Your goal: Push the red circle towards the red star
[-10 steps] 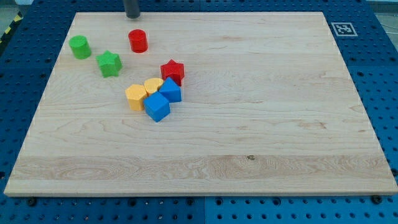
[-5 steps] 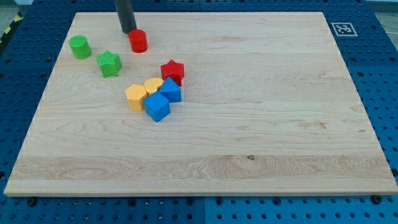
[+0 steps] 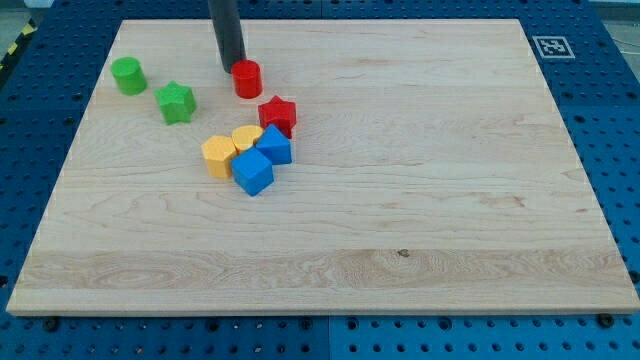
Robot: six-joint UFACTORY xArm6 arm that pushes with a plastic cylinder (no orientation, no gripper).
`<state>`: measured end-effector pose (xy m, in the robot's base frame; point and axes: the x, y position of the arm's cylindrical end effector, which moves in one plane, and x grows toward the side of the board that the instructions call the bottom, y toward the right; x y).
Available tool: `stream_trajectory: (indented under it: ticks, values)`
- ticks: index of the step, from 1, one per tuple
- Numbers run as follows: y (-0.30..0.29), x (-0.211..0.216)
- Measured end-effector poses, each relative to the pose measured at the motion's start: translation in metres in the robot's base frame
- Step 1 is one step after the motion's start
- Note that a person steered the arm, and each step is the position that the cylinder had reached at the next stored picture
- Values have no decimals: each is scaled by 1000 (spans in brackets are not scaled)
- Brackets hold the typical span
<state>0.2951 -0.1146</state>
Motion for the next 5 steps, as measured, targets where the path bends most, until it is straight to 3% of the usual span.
stream_trajectory:
  ticks: [5]
  values:
    - [18, -2]
